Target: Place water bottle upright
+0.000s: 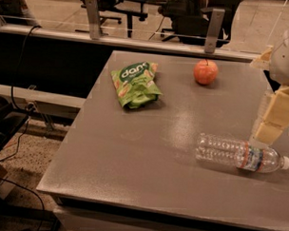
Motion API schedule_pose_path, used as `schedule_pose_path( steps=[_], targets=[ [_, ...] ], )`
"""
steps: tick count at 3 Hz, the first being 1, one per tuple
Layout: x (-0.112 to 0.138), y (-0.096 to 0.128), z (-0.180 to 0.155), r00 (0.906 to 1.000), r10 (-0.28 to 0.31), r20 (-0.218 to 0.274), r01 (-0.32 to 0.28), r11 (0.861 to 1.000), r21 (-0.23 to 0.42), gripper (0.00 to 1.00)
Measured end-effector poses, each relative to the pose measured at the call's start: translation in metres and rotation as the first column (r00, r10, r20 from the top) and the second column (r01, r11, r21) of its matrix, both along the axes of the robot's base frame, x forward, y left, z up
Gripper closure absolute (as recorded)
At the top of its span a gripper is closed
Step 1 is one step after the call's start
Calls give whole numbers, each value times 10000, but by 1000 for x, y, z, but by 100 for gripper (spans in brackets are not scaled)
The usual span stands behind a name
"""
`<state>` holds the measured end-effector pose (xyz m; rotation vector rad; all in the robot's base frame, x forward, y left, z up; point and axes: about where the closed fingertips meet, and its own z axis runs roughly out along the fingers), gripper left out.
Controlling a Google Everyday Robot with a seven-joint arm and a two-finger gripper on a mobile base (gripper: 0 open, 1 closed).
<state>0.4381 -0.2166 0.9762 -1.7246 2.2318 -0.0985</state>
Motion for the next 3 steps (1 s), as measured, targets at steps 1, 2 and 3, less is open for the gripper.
schedule_pose_path(
  steps=[1,2,3],
  targets=[
    [0,0,0,10000,0,3,0,10000,0,0],
    [-2,-5,-12,9998,24,-188,-26,9999,-100,0],
    [-4,-13,-33,9989,40,-467,-54,9996,-293,0]
  ],
)
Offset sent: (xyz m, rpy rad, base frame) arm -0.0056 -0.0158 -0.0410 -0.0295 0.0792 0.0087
